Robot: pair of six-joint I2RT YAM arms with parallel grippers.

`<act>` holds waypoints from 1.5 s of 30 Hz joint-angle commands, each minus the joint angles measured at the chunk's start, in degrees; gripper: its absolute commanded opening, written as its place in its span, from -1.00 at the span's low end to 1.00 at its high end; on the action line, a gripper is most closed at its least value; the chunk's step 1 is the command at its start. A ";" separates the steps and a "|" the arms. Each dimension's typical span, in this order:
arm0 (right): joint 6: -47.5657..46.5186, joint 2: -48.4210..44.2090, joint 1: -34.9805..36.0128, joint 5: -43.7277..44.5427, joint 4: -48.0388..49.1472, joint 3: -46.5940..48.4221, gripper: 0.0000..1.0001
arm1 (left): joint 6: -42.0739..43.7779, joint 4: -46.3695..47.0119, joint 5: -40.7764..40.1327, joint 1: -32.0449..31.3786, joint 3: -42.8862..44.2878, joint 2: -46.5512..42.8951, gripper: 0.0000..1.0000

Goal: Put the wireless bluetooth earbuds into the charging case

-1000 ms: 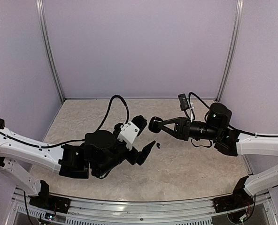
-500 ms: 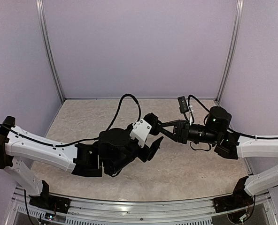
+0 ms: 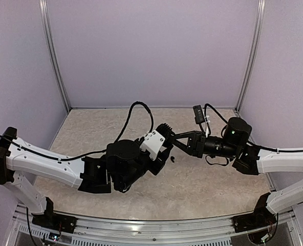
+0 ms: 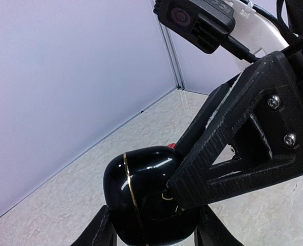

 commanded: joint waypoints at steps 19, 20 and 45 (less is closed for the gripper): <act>-14.90 -3.91 1.28 -11.46 -19.03 2.99 -0.06 | 18.33 -7.95 19.05 0.12 -4.09 -7.96 -0.55; -15.13 -3.97 1.31 -11.38 -19.06 2.98 -0.07 | 18.62 -8.46 19.04 -0.04 -3.64 -7.66 -0.56; -12.70 -0.02 1.59 -10.53 -18.93 2.34 -0.52 | 22.51 -9.65 14.98 -1.70 -1.24 -3.60 -0.58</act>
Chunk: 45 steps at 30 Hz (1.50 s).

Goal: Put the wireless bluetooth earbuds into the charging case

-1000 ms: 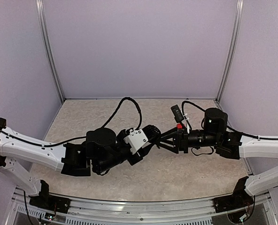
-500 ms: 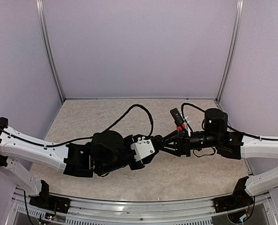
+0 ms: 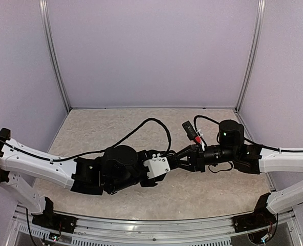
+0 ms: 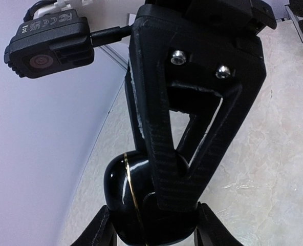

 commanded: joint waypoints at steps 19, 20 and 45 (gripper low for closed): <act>-0.35 2.75 1.18 -0.18 0.72 1.19 -0.35 | 0.82 2.18 1.05 -0.65 2.51 0.76 -0.58; -0.35 2.72 1.19 -0.17 0.72 1.20 -0.33 | 0.87 2.19 1.02 -0.72 2.57 0.75 -0.58; -12.59 -5.89 0.99 3.35 -3.36 0.58 -0.74 | -9.36 6.32 13.33 -0.88 -7.15 -11.31 0.24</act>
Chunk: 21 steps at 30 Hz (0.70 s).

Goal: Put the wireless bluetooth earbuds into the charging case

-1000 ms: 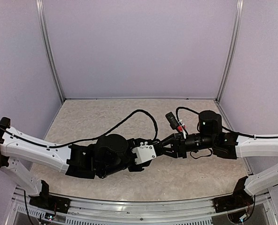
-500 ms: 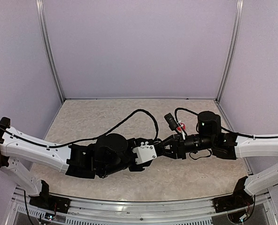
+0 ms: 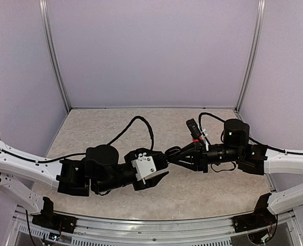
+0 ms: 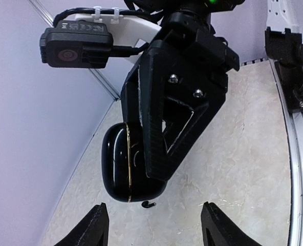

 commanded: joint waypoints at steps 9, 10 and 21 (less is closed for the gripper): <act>-17.35 -7.14 1.52 -1.95 -6.24 0.58 -0.75 | -13.57 1.61 18.14 3.23 -0.18 -6.42 0.05; -18.86 -7.45 2.06 -1.89 -7.19 0.80 -0.75 | -14.31 1.29 19.33 3.56 0.46 -6.27 0.02; -28.55 -9.20 6.73 0.93 -12.28 2.14 -0.76 | -17.90 -2.62 28.07 5.15 5.82 -2.37 -0.13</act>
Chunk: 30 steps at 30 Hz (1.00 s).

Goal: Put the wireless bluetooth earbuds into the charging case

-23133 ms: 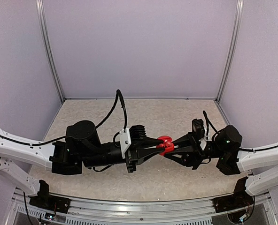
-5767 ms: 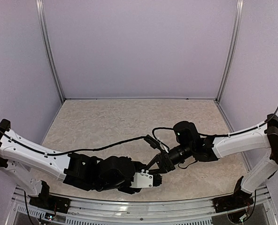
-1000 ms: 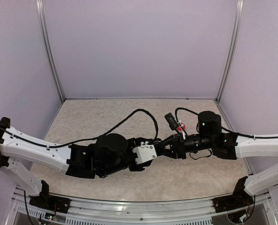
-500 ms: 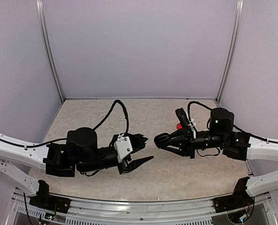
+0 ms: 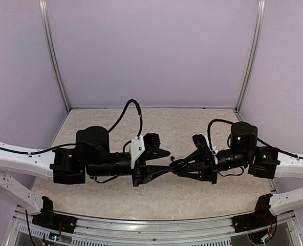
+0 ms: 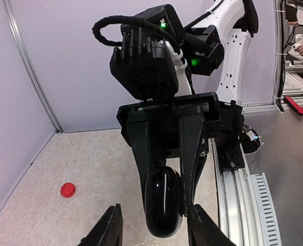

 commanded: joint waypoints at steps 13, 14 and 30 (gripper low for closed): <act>-4.53 -0.20 3.00 2.96 -2.02 2.36 -0.74 | -2.51 -3.15 4.55 0.45 5.67 6.28 -0.22; -4.60 -0.27 3.03 2.96 -2.06 2.36 -0.74 | -2.48 -3.17 4.48 0.50 5.72 6.36 -0.24; -4.10 -1.30 3.04 4.09 -1.81 0.96 -0.24 | -2.96 -3.35 6.18 2.03 4.86 4.06 -0.75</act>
